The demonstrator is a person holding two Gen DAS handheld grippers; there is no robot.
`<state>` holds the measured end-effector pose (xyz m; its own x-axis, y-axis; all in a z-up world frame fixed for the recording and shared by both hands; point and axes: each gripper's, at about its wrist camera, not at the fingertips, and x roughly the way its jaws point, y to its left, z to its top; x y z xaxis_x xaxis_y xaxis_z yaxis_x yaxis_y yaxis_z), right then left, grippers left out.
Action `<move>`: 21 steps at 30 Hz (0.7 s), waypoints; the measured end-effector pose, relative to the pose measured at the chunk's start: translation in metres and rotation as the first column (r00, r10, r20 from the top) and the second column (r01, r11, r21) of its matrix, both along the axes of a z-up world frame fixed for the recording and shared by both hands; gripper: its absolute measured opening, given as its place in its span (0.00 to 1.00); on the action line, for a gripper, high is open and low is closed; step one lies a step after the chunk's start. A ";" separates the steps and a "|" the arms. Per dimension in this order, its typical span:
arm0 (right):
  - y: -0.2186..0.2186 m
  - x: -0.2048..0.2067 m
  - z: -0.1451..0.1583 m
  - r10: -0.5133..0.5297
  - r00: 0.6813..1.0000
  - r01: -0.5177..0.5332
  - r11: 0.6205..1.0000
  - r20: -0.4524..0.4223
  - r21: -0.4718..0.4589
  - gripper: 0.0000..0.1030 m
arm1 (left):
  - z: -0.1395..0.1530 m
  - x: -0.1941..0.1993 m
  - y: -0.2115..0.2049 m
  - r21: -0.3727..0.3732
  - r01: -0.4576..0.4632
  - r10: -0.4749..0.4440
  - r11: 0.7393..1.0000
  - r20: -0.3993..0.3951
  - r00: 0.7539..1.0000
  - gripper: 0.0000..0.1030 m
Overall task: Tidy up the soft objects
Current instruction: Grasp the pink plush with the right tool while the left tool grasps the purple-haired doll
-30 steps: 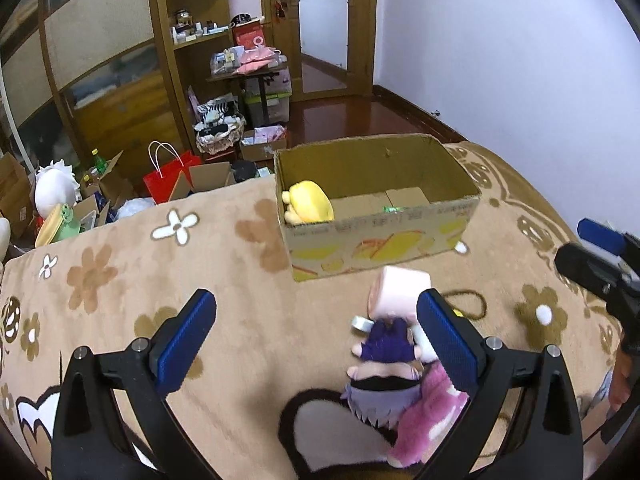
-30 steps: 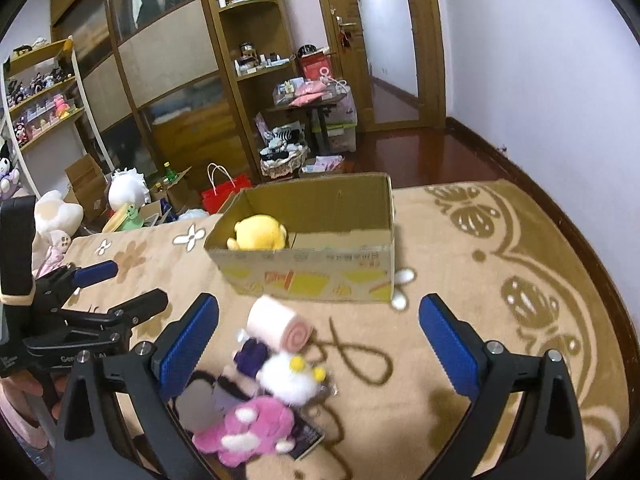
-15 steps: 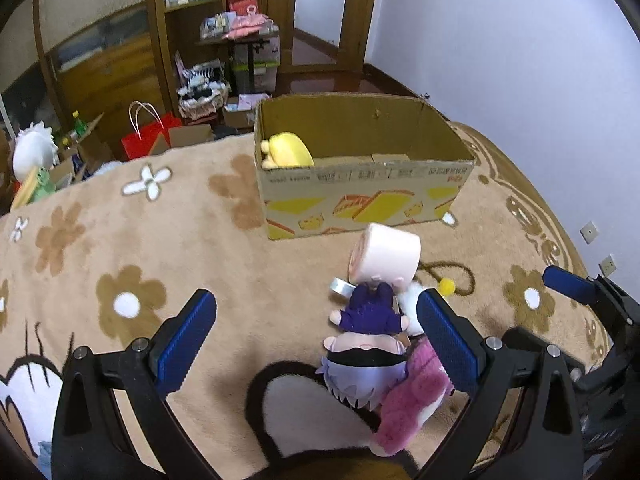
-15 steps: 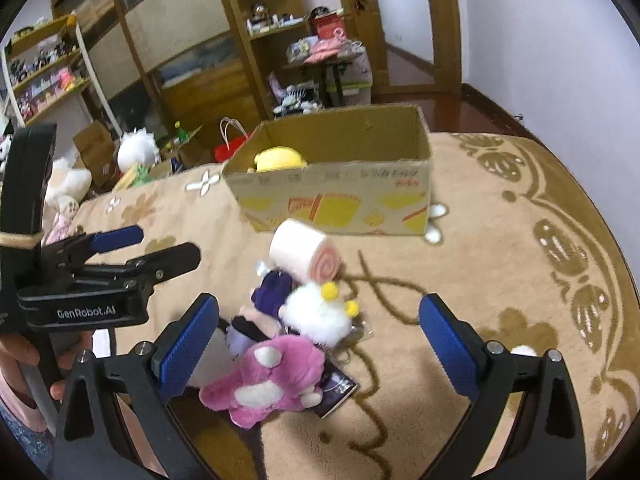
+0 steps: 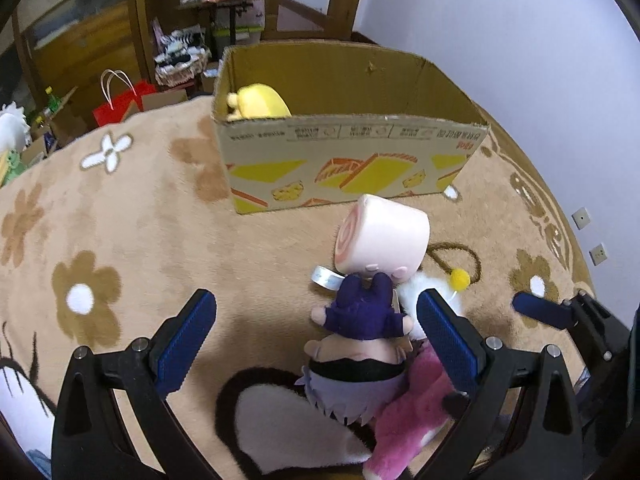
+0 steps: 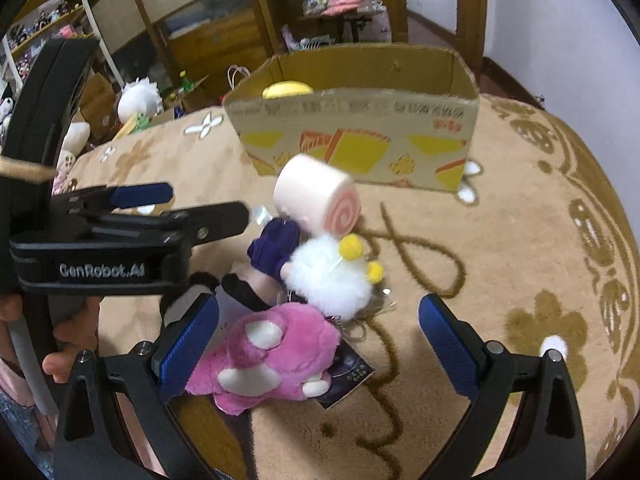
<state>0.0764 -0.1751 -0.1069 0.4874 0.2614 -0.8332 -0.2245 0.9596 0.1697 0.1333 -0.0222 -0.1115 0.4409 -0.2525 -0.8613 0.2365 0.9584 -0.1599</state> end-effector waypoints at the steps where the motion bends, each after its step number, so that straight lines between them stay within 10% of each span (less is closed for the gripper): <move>1: 0.002 0.001 -0.003 0.005 1.000 -0.005 1.000 -0.010 0.000 1.00 | -0.003 0.001 -0.002 -0.002 0.006 -0.006 1.000 -0.010 1.000 0.97; 7: 0.010 0.008 -0.022 0.027 0.995 -0.022 0.998 -0.098 0.051 0.93 | -0.027 0.007 -0.012 -0.003 0.041 -0.041 0.999 -0.092 0.995 0.96; 13: 0.013 0.012 -0.037 0.040 0.985 -0.021 0.994 -0.168 0.108 0.63 | -0.041 0.008 -0.023 0.024 0.088 -0.084 0.996 -0.120 0.989 0.93; 21: 0.012 0.012 -0.036 0.018 0.984 0.005 0.992 -0.178 0.125 0.62 | -0.049 0.009 -0.019 -0.046 0.033 -0.039 0.998 -0.136 0.990 0.84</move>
<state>0.0884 -0.1635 -0.1429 0.3317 0.3707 -0.8675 -0.1860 0.9272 0.3251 0.1419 -0.0415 -0.1600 0.3095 -0.3050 -0.9007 0.2436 0.9410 -0.2349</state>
